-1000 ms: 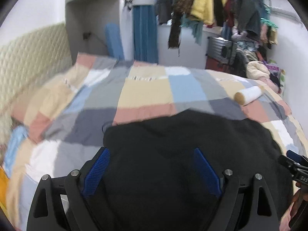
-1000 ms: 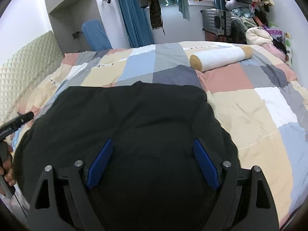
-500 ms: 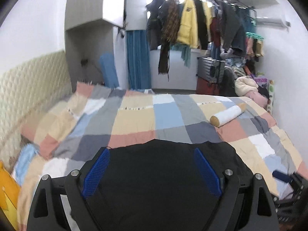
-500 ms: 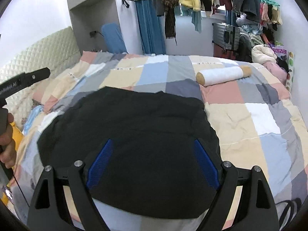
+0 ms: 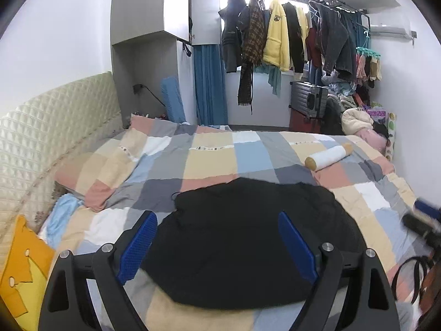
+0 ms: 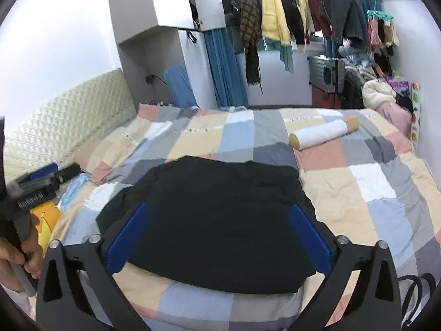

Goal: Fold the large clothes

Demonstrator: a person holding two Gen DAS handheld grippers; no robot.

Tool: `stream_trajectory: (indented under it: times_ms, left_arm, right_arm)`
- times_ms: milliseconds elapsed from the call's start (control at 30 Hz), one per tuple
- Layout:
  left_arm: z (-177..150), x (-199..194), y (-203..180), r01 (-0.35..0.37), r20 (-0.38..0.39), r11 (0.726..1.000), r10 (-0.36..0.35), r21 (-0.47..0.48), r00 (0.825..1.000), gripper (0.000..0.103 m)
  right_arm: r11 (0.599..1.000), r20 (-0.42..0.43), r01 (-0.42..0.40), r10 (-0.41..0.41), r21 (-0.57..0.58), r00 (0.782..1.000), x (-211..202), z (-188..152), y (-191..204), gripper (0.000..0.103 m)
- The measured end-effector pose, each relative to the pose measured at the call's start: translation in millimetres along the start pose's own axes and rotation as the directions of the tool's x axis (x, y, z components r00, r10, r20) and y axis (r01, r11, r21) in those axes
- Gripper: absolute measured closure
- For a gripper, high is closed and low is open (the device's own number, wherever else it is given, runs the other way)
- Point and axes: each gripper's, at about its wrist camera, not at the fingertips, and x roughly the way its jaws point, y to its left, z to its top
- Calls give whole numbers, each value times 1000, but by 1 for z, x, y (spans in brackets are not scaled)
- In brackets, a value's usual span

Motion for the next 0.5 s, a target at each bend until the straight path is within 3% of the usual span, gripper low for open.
stream_trajectory:
  times_ms: [200, 500]
  left_arm:
    - [-28, -43, 15, 15, -2, 1000, -15, -1, 1000, 14]
    - [-52, -105, -1, 38, 40, 998, -40, 54, 998, 14]
  right_arm:
    - [1000, 74, -2, 4, -27, 997, -48, -6, 8, 0]
    - [1000, 170, -12, 16, -27, 985, -104, -31, 23, 0]
